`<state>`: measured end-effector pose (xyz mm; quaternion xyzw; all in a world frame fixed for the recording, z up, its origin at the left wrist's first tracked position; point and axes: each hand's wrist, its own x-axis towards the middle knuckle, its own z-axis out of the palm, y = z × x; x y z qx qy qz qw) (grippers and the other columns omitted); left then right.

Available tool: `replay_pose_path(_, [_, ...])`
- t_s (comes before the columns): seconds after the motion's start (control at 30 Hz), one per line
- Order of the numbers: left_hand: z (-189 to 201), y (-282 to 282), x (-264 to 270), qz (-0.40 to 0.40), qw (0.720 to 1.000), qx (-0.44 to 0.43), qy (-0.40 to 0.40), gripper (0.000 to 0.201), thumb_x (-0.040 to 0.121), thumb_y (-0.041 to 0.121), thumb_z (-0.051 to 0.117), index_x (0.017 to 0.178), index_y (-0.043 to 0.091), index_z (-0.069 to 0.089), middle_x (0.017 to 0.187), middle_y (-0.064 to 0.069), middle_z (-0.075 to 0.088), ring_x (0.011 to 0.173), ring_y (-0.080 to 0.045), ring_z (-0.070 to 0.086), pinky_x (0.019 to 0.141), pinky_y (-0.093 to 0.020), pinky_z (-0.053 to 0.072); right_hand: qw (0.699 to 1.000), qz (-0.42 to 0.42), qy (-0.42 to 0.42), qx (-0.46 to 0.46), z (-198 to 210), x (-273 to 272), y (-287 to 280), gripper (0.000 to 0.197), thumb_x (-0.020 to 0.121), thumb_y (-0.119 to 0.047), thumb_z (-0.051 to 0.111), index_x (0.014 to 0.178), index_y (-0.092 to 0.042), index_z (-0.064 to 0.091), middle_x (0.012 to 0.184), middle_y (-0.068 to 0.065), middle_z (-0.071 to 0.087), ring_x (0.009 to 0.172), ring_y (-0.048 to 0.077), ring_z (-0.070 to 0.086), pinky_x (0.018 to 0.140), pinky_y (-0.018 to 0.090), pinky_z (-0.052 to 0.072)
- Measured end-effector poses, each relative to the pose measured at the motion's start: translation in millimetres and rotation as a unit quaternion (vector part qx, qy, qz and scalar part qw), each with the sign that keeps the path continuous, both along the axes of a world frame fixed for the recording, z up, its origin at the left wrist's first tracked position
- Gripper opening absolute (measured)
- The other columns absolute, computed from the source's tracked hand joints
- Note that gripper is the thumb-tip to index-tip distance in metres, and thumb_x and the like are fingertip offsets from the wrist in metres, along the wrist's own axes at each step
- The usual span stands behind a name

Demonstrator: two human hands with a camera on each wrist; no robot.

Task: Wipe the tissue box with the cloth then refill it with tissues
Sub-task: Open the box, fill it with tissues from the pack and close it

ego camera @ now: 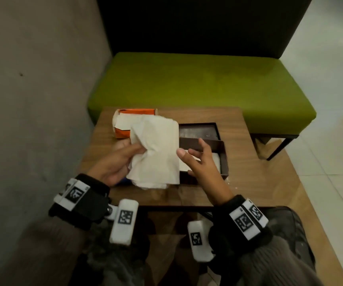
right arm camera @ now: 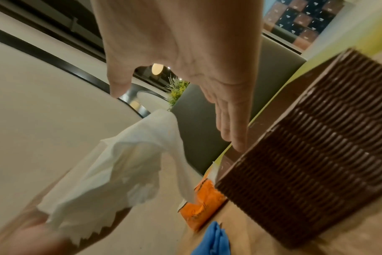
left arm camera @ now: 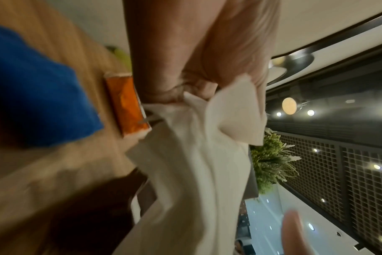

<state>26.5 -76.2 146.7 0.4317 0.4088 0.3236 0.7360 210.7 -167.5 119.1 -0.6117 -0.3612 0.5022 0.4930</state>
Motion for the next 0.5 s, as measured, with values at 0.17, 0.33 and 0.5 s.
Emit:
replay_pose_path(0.17, [-10.5,-47.2,22.8,-0.040,0.998,-0.055,0.001,0.038,0.069,0.009,0.059,0.107,0.005,0.059,0.090,-0.008,0.073,0.080,-0.016,0.071,0.064,-0.025,0.057,0.995,-0.025,0.077,-0.057,-9.2,3.9,-15.0,0.124,0.053,-0.054,0.089,0.151,-0.028,0.017,0.133,0.006,0.057,0.113,0.020,0.062,0.094,0.040,0.053])
replay_pose_path(0.33, [-11.1,-64.1,28.8,-0.029,0.995,-0.078,0.052,0.032,0.091,0.013,0.046,0.121,0.005,0.055,0.112,-0.016,0.065,0.098,-0.026,0.063,0.086,-0.039,0.051,0.996,-0.030,0.089,-0.009,-9.4,12.8,-27.3,0.064,0.068,-0.025,0.083,0.126,-0.016,0.057,0.118,0.007,0.070,0.107,0.025,0.068,0.088,0.044,0.058])
replay_pose_path(0.5, [-3.2,-76.4,29.4,-0.060,0.995,-0.079,-0.016,0.047,0.083,0.046,0.046,0.121,0.022,0.057,0.113,-0.006,0.069,0.106,-0.023,0.065,0.091,-0.042,0.049,0.997,-0.057,0.057,-0.008,-6.4,12.2,-32.8,0.085,0.061,-0.025,0.089,0.132,-0.015,0.043,0.122,0.005,0.063,0.109,0.024,0.065,0.085,0.040,0.058])
